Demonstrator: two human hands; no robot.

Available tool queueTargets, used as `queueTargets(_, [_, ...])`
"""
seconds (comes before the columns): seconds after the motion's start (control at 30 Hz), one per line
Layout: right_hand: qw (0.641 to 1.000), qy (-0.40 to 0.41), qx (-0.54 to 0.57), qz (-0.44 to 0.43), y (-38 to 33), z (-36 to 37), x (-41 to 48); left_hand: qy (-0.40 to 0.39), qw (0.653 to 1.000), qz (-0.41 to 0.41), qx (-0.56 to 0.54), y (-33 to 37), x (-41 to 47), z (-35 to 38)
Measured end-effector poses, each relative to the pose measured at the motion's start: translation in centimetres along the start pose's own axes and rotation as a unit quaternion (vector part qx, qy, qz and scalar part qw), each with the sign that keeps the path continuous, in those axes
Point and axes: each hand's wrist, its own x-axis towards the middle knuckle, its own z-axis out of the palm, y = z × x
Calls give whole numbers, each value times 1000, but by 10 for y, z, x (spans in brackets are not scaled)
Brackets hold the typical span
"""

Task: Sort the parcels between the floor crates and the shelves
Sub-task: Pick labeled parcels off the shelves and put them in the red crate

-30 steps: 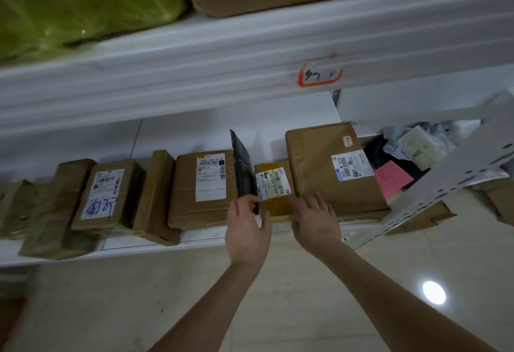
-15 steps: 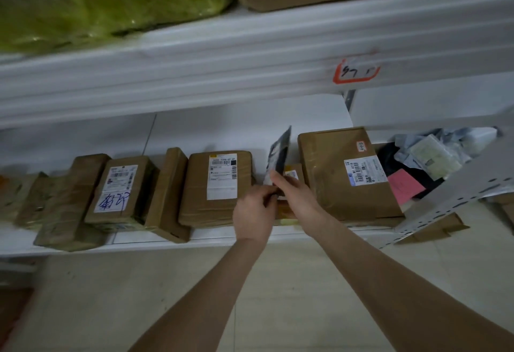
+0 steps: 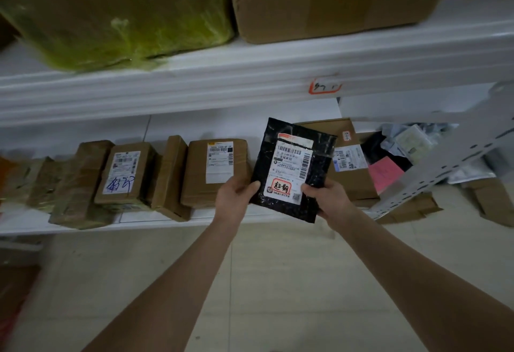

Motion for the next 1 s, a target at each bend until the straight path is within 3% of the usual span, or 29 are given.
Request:
queueTargets(0.13, [998,6,-64,-18,4,-6,-11,-13,999,-21,-22,4,-15,6])
queueTargets(0.3, [983,41,-164,-68,7,-12,-25,46,997,-42,35,4,-24,10])
queueTargets(0.57, [967,32,-234,-98,16,-11,-46,28,992,-37,118,5,-47,9])
queueTargets(0.83, [933,63,-349,-51,24,-4,-63,17,986,-29,165,4,-72,-11])
queueTargets(1.0, [932,53,-355,-60,23,5,-77,42,988,-30,146,5,-88,-29])
